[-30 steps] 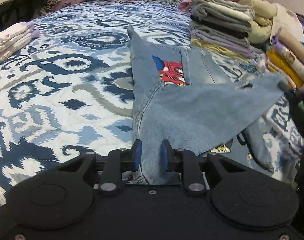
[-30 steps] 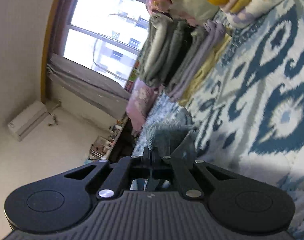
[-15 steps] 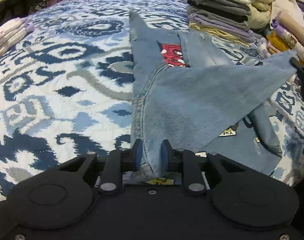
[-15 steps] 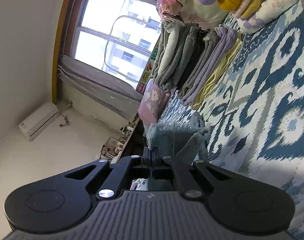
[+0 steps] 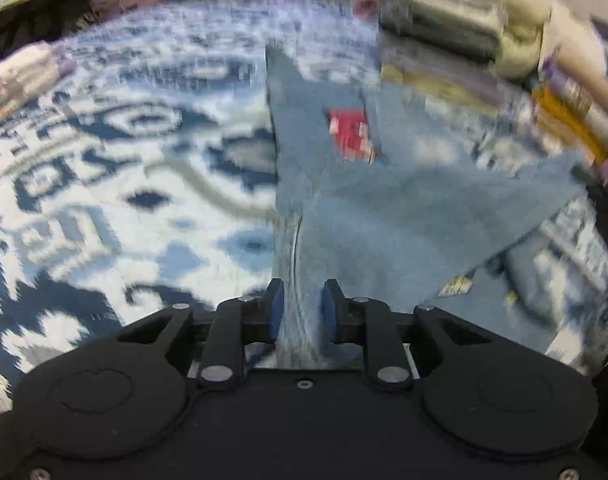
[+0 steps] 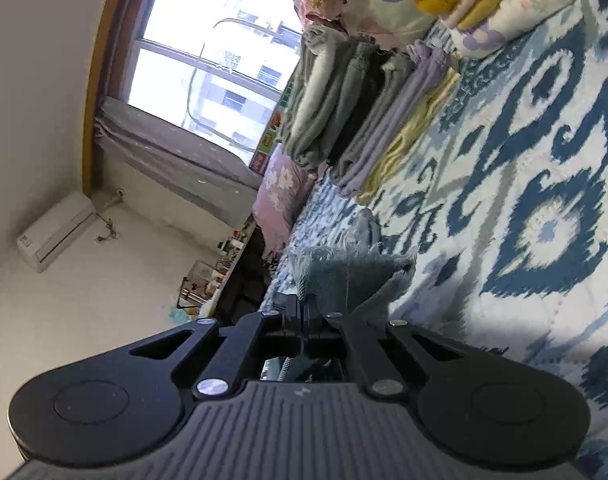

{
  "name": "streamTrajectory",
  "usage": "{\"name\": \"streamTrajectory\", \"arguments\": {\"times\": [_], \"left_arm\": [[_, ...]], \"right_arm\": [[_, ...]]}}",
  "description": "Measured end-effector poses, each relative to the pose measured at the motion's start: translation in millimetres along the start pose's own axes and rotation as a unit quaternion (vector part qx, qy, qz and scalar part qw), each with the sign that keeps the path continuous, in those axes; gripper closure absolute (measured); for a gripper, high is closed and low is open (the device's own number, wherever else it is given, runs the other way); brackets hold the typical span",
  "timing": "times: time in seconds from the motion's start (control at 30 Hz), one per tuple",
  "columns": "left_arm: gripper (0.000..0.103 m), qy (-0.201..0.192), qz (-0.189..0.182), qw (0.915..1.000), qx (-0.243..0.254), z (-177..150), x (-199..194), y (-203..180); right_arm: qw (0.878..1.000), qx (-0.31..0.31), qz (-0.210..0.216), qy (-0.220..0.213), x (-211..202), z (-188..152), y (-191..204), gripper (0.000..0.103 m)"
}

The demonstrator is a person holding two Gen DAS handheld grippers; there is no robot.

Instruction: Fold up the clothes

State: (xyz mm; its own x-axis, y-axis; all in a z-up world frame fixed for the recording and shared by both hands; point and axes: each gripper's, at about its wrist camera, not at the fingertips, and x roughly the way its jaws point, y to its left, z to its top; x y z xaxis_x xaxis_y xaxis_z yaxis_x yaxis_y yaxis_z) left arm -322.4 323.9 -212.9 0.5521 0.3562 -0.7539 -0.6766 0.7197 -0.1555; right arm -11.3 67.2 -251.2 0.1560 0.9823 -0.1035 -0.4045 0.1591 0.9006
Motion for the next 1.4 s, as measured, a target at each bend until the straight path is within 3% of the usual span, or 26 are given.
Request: {"name": "streamTrajectory", "arguments": {"times": [0.3,0.67,0.93,1.13,1.4], "left_arm": [[0.085,0.005,-0.014,0.9997,-0.021,3,0,8],[0.085,0.016,0.003,0.9997,0.015,-8,-17,0],[0.085,-0.018,0.009,0.9997,0.016,-3,-27,-4],[0.085,0.019,0.003,0.9995,0.027,-16,5,-8],[0.085,-0.025,-0.010,0.9996,0.013,-2,-20,-3]], "right_arm": [[1.000,-0.015,-0.001,-0.001,-9,0,6,0.100],[0.999,-0.027,-0.027,0.004,29,14,-9,0.100],[0.999,-0.033,-0.028,-0.004,43,32,-17,0.100],[0.999,-0.033,-0.033,-0.002,48,35,-21,0.100],[0.998,-0.040,-0.048,0.001,50,33,-23,0.100]]}}
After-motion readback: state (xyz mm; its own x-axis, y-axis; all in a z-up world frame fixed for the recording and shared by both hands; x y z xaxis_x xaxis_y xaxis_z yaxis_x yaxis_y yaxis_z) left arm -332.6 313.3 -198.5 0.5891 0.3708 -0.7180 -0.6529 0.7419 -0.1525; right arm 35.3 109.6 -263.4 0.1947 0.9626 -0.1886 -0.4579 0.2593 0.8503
